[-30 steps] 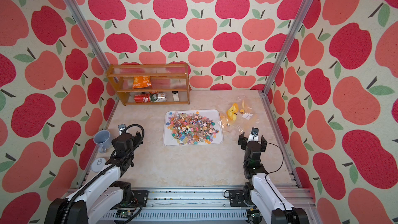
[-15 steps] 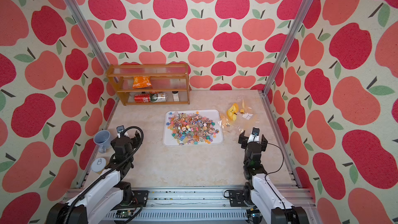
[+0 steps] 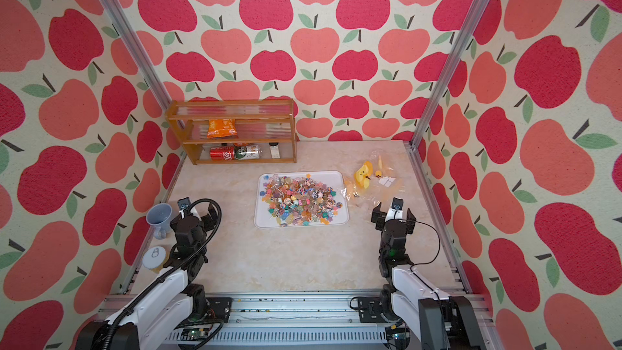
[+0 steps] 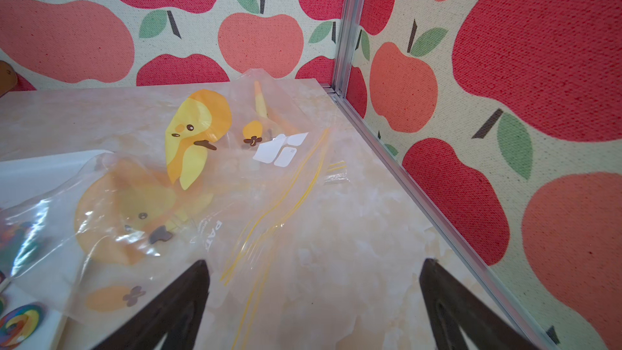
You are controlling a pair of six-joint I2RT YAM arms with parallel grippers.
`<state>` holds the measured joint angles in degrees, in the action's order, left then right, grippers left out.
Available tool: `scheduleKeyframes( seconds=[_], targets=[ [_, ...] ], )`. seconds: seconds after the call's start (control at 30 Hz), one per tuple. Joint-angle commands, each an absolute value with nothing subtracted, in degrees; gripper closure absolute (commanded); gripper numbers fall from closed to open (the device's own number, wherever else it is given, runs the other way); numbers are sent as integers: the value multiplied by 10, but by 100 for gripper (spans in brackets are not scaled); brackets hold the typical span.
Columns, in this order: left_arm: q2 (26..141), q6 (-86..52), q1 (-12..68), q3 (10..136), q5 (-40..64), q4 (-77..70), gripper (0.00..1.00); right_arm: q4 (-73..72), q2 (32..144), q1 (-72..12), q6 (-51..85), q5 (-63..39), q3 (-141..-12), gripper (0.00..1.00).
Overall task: Pour candies out of the ziploc bag
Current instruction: Reset both arms
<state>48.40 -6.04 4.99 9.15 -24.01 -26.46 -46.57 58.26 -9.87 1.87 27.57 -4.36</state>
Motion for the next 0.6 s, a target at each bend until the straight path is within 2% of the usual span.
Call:
scheduleKeyframes(
  seconds=[0.0,0.23,0.4,0.57],
  targets=[
    [484,-54,43,81,-225,-281,0,-539,618,-102,1,273,-45,1],
    [484,-59,36,81,-220,-276,0,-608,709,-110,-27,267,-72,1],
    [483,-61,32,81,-217,-279,1,-634,742,-144,-70,273,-83,1],
    [482,-62,30,81,-214,-279,1,-738,804,-161,-112,283,-76,1]
  ],
)
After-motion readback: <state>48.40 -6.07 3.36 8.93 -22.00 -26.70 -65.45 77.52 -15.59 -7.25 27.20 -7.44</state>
